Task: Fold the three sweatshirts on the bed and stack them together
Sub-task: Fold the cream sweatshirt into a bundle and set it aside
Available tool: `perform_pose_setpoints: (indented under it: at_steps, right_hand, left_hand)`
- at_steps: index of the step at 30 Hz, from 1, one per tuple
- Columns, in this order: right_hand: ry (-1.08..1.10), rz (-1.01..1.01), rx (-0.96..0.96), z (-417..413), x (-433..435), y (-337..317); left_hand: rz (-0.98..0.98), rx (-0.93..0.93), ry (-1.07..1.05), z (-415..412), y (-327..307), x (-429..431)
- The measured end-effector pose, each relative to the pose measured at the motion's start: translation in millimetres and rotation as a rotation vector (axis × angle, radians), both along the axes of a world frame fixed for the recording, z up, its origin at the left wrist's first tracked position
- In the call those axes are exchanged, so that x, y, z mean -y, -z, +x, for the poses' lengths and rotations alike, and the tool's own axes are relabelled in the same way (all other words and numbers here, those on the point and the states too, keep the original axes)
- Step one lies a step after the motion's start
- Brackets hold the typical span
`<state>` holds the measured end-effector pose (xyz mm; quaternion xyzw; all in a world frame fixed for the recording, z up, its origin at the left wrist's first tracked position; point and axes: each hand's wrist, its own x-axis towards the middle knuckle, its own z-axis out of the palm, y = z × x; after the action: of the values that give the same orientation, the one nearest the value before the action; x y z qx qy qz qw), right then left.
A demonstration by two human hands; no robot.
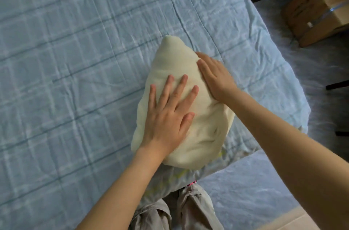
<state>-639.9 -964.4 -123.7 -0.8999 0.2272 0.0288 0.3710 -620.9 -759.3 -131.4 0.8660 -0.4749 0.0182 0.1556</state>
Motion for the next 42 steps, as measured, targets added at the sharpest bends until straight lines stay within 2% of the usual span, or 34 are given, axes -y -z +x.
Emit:
perform_pose_setpoints:
  at_steps: [2, 4, 7, 10, 13, 18, 23, 25, 27, 29, 31, 34, 37, 42]
  right_hand:
    - [-0.046, 0.010, -0.048, 0.6, 5.2, -4.6]
    - [-0.095, 0.050, -0.158, 6.0, 15.6, -11.6]
    - [-0.196, 0.106, -0.300, 13.4, 29.2, -22.3]
    - [-0.337, 0.091, -0.306, 14.2, 35.3, -28.9]
    - [-0.422, 0.144, -0.199, 11.6, 39.6, -34.0]
    - [-0.446, 0.183, -0.098, -0.5, 49.6, -46.0]
    - [-0.371, 0.199, -0.062, -25.9, 59.2, -40.3]
    - [-0.348, 0.178, -0.073, -24.2, 57.6, -33.3]
    - [-0.346, 0.170, -0.076, -18.4, 55.8, -26.9]
    - [-0.333, 0.177, -0.080, -17.3, 56.2, -22.5]
    - [-0.320, 0.177, -0.068, -21.7, 57.8, -18.7]
    - [-0.302, 0.208, -0.036, -26.6, 54.9, -15.3]
    - [-0.220, 0.334, 0.004, -35.2, 43.1, -22.4]
    - [0.031, 0.406, 0.105, -88.4, 1.2, -70.8]
  left_hand:
    - [-0.074, -0.119, -0.121, -3.2, -3.4, -20.0]
    - [-0.125, -0.262, -0.351, -18.2, -1.7, -44.1]
    - [-0.249, -0.555, -0.636, -35.9, 5.0, -69.0]
    - [-0.387, -0.724, -0.692, -41.3, 10.0, -73.5]
    - [-0.474, -0.775, -0.696, -36.6, 10.4, -71.4]
    - [-0.519, -0.720, -0.667, -10.0, -2.2, -69.5]
    - [-0.473, -0.587, -0.560, 47.6, -9.6, -48.9]
    - [-0.443, -0.563, -0.599, 52.8, -5.1, -42.0]
    - [-0.548, -0.620, -0.718, 41.3, 0.1, -42.8]
    - [-0.755, -0.771, -0.853, 14.2, 4.8, -46.4]
    - [-0.902, -0.944, -0.896, -21.4, 5.7, -43.3]
    - [-0.865, -0.998, -0.841, -57.2, 2.8, -31.0]
    - [-0.825, -0.991, -0.835, -52.1, -4.3, -31.1]
    - [-0.664, -0.969, -0.757, -27.2, -68.7, -57.8]
